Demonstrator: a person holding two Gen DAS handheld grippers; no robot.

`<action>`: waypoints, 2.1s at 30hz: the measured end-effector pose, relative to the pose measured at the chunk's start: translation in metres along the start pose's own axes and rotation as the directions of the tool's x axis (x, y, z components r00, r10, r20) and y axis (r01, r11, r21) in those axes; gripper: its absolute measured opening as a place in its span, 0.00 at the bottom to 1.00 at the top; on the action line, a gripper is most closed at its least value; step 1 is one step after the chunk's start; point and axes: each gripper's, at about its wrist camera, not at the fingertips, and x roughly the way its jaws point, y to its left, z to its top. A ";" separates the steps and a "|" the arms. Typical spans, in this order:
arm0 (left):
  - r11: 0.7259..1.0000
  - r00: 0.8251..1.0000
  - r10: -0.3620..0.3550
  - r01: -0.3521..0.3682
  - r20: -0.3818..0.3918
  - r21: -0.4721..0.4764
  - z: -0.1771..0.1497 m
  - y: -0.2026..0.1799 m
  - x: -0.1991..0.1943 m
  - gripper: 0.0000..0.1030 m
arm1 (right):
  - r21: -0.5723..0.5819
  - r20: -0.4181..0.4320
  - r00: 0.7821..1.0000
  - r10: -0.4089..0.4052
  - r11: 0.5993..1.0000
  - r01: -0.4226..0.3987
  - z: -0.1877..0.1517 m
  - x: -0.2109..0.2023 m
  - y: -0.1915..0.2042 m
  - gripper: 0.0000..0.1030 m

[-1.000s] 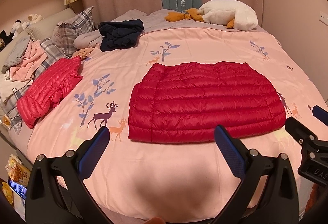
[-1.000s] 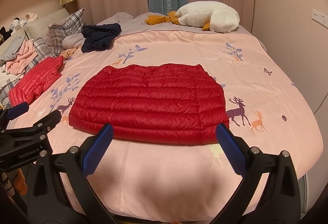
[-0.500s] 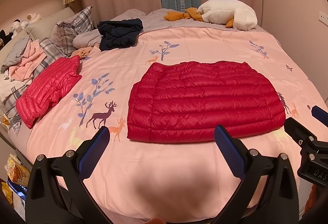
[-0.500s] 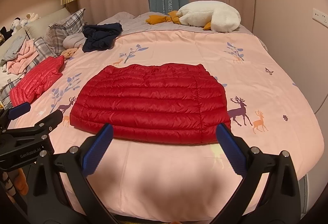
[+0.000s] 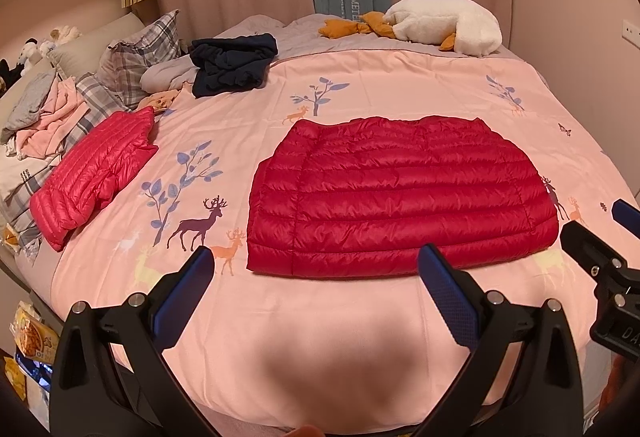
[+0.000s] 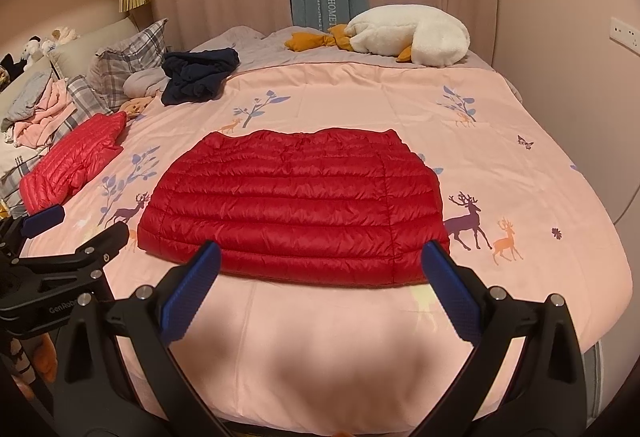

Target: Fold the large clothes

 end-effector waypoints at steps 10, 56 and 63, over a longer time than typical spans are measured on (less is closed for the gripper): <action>1.000 1.000 -0.002 0.002 -0.005 0.004 0.000 -0.001 0.003 0.99 | 0.000 0.001 1.000 0.002 1.000 -0.002 0.003 0.000 -0.001 0.98; 1.000 1.000 -0.010 0.010 -0.016 0.007 -0.003 0.001 0.009 0.99 | -0.005 0.002 1.000 0.008 1.000 -0.008 0.006 0.001 0.006 0.98; 1.000 1.000 -0.007 0.007 -0.018 0.001 -0.006 0.002 0.011 0.99 | -0.008 0.001 1.000 0.009 1.000 -0.009 0.006 0.001 0.007 0.98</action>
